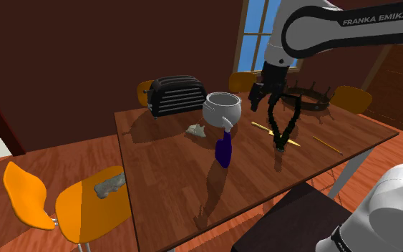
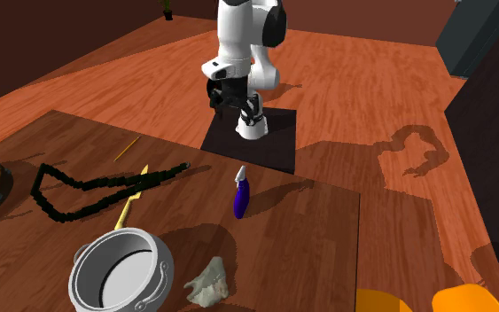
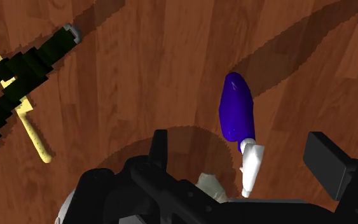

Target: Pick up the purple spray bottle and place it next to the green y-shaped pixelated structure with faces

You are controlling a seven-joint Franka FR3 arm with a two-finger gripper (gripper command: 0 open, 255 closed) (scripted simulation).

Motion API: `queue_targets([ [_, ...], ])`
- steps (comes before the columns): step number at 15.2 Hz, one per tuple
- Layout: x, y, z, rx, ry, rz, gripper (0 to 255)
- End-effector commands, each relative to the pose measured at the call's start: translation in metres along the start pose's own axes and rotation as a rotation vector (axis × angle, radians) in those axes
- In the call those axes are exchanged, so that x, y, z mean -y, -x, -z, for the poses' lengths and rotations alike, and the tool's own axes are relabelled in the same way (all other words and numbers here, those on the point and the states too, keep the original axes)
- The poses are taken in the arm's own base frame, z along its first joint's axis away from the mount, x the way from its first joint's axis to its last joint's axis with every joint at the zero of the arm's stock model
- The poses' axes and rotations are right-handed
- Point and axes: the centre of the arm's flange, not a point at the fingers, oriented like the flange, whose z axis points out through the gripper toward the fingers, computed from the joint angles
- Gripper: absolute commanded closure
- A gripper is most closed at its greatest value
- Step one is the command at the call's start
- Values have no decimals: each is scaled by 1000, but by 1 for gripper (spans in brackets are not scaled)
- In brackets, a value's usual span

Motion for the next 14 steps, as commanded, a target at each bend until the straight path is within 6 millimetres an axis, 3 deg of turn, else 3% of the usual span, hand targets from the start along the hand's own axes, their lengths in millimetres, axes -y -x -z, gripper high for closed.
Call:
queue_targets([
  [1, 9, -18, -19, 9, -6, -1, 0],
  [10, 48, -98, -101, 51, -29, -6, 0],
  [14, 49, -97, -122, 51, -29, -6, 0],
])
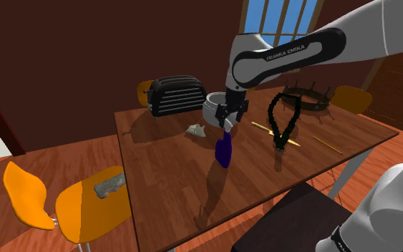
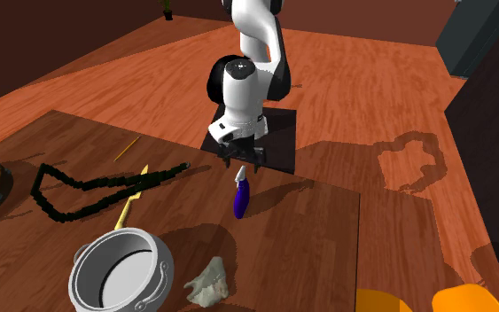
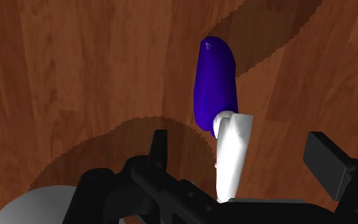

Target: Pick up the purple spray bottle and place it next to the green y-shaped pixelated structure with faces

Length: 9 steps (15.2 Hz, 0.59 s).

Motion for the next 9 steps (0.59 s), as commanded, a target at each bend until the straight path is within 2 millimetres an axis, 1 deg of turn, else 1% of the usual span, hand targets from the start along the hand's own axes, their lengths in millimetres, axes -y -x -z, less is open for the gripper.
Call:
queue_targets([
  [1, 1, 0, -10, 0, 0, 0, 0],
  [4, 1, 0, -24, 0, 0, 0, 0],
  [9, 1, 0, -24, 0, 0, 0, 0],
])
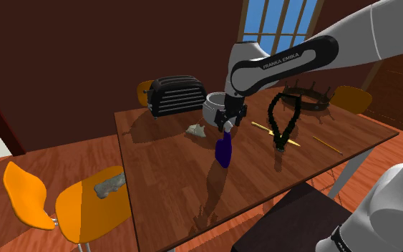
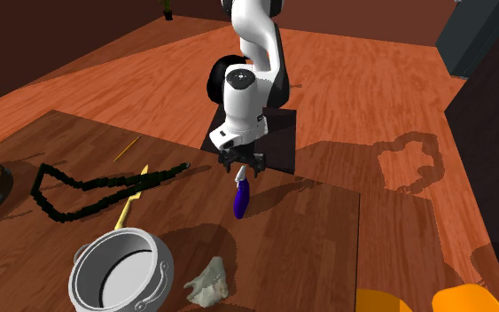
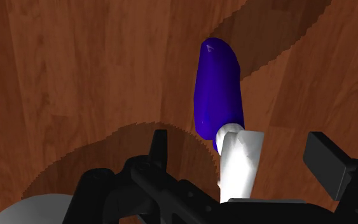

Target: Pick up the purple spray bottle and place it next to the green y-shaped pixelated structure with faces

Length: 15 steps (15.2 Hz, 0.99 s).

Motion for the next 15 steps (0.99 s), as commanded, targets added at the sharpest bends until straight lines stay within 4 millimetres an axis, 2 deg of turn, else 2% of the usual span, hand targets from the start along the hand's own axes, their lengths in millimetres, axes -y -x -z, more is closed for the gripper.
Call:
queue_targets([
  [1, 0, 0, 0, 0, 0, 0, 0],
  [3, 0, 0, 0, 0, 0, 0, 0],
  [4, 0, 0, 0, 0, 0, 0, 255],
  [13, 0, 0, 0, 0, 0, 0, 255],
  [15, 0, 0, 10, 0, 0, 0, 255],
])
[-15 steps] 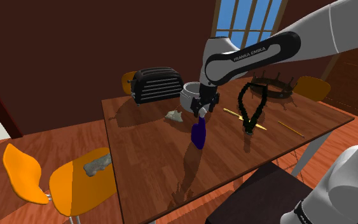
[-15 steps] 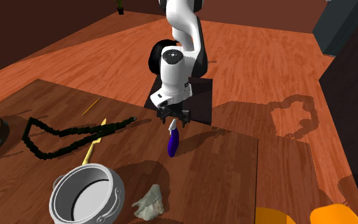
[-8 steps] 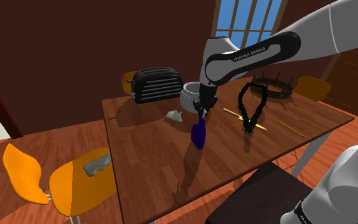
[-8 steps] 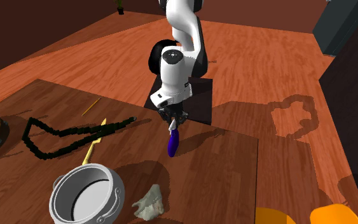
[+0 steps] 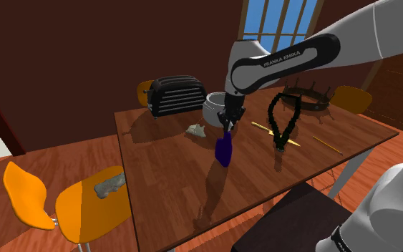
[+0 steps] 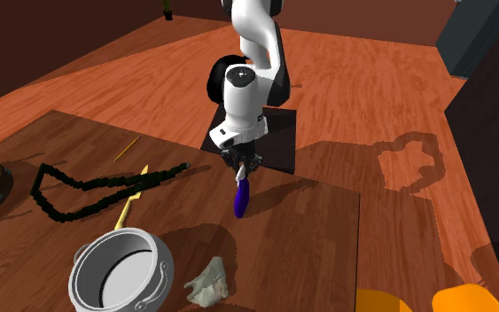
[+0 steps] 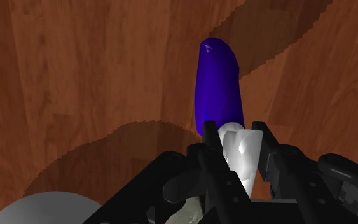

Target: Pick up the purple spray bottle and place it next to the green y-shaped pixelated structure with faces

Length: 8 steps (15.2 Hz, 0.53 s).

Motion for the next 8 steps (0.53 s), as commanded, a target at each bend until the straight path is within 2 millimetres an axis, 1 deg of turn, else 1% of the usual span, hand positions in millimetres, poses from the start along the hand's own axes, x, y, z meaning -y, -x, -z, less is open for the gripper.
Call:
queue_targets([
  [1, -1, 0, 10, 0, 0, 0, 255],
  [8, -1, -2, 46, 0, 0, 0, 255],
])
